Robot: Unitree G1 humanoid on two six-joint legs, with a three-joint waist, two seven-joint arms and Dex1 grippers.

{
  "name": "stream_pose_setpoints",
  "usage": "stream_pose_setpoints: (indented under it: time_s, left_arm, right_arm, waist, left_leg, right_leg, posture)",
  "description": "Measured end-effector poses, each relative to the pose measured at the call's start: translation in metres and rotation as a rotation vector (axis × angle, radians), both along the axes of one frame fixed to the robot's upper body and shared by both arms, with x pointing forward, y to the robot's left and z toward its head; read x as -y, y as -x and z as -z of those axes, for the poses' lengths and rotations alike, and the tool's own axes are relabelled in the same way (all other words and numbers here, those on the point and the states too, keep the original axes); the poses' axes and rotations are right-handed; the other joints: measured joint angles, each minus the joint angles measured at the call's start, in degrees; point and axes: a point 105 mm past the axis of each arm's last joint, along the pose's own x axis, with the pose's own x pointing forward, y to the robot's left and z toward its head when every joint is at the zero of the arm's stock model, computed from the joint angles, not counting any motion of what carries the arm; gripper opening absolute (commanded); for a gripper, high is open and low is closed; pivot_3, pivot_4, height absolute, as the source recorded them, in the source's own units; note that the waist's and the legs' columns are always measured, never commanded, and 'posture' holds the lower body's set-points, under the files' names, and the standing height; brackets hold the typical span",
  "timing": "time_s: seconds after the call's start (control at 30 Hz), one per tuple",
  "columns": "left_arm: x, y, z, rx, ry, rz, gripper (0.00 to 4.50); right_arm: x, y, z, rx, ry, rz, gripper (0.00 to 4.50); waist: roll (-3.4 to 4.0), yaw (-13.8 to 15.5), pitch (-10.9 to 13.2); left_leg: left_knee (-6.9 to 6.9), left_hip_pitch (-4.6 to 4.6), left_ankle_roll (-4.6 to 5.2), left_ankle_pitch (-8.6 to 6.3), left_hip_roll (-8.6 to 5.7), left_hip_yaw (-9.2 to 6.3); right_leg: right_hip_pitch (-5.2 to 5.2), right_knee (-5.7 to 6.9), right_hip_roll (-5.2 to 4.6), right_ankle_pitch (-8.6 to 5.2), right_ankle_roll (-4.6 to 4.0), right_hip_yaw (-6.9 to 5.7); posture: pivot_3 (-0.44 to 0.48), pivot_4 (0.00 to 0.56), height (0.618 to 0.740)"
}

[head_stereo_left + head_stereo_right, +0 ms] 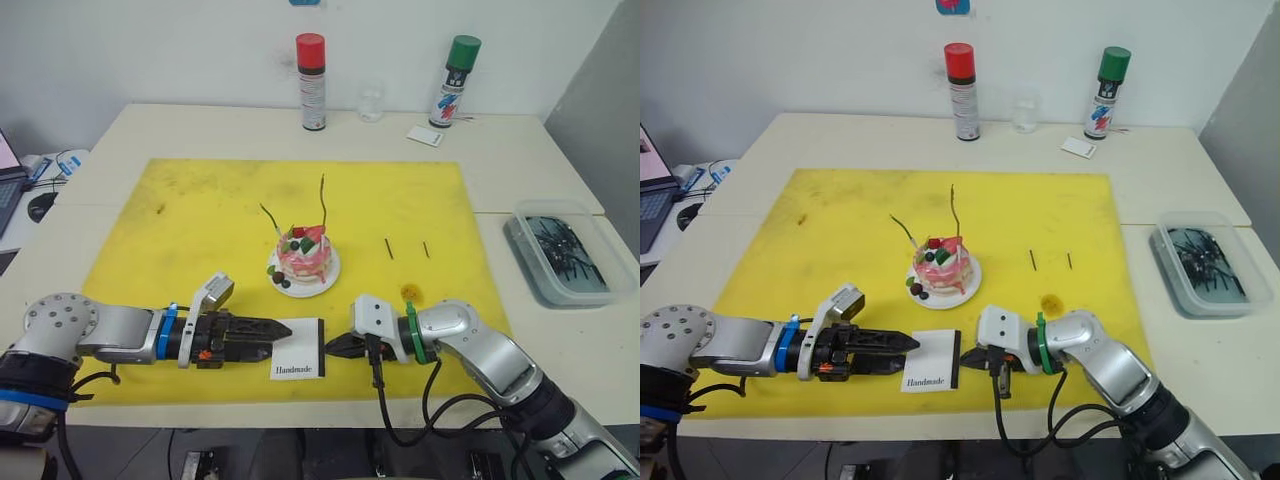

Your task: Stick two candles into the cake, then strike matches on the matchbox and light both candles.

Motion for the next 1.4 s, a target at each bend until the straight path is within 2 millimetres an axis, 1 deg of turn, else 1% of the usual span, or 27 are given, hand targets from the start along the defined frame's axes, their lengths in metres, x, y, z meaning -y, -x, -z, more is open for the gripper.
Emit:
stream_pose_setpoints:
  time_s: [0.2,0.43,0.53,0.67,0.77,0.87,0.97,1.1,1.4]
  left_arm:
    - [0.007,-0.004,0.003,0.023,0.012,-0.021,4.50]
    - [0.016,-0.005,0.006,0.050,0.031,-0.040,4.50]
    - [0.018,-0.004,0.006,0.059,0.030,-0.043,4.50]
    - [0.018,-0.003,0.007,0.066,0.032,-0.053,4.50]
    - [0.019,-0.003,0.007,0.068,0.026,-0.051,4.50]
    - [0.018,-0.003,0.006,0.068,0.023,-0.049,4.50]
    - [0.017,-0.003,0.006,0.067,0.019,-0.050,4.50]
    - [0.016,-0.002,0.006,0.065,0.015,-0.051,4.50]
    - [0.011,0.002,0.005,0.067,-0.004,-0.047,4.50]
  right_arm:
    - [-0.006,-0.004,-0.001,0.018,0.001,-0.009,0.05]
    - [-0.020,-0.002,-0.003,0.024,-0.006,-0.045,0.05]
    - [-0.021,-0.003,-0.001,0.033,0.006,-0.049,0.05]
    - [-0.023,-0.005,0.000,0.037,0.004,-0.051,0.05]
    - [-0.020,-0.007,0.000,0.045,0.010,-0.054,0.05]
    - [-0.006,-0.013,-0.001,0.070,0.030,-0.033,0.05]
    - [-0.001,-0.020,-0.003,0.069,0.024,0.000,0.05]
    - [-0.012,-0.021,-0.002,0.038,-0.010,0.028,0.05]
    - [-0.028,-0.025,-0.001,0.025,-0.049,0.053,0.05]
  waist:
    - [0.01,0.19,-0.05]
    - [0.01,0.29,-0.05]
    - [-0.01,0.35,-0.06]
    - [-0.05,0.33,-0.09]
    - [-0.05,0.34,-0.09]
    - [-0.05,0.36,-0.09]
    - [-0.05,0.27,-0.09]
    - [-0.05,0.19,-0.09]
    - [-0.05,-0.13,-0.09]
  left_leg:
    - [0.16,0.02,-0.06,0.05,-0.07,0.02]
    - [0.58,0.01,-0.04,0.03,-0.16,0.01]
    - [0.65,0.02,-0.03,0.03,-0.26,0.03]
    - [0.68,0.02,-0.02,0.04,-0.26,0.03]
    - [0.67,0.02,-0.02,0.04,-0.27,0.03]
    - [0.67,0.02,-0.01,0.03,-0.32,0.05]
    - [0.67,0.02,-0.01,0.03,-0.27,0.05]
    - [0.64,0.03,-0.02,0.03,-0.15,0.04]
    - [0.60,0.04,-0.02,0.02,-0.08,0.06]
  right_leg:
    - [0.03,-0.01,-0.08,0.10,0.21,0.02]
    - [0.03,-0.04,-0.23,0.08,0.16,0.04]
    - [0.04,-0.05,-0.42,0.11,0.20,0.05]
    - [0.03,-0.06,-0.44,0.15,0.19,0.05]
    - [0.03,-0.06,-0.44,0.15,0.20,0.04]
    - [0.03,-0.09,-0.49,0.14,0.20,0.07]
    - [0.02,-0.09,-0.50,0.15,0.20,0.07]
    - [-0.01,-0.07,-0.49,0.14,0.12,0.03]
    - [-0.05,-0.08,-0.48,0.13,0.09,0.07]
  posture:
    - [0.000,0.150,0.740]
    - [0.000,0.150,0.740]
    - [0.000,0.150,0.740]
    - [0.000,0.150,0.740]
    - [0.000,0.150,0.740]
    - [0.000,0.150,0.740]
    - [0.000,0.150,0.740]
    - [0.000,0.150,0.740]
    - [0.000,0.150,0.740]
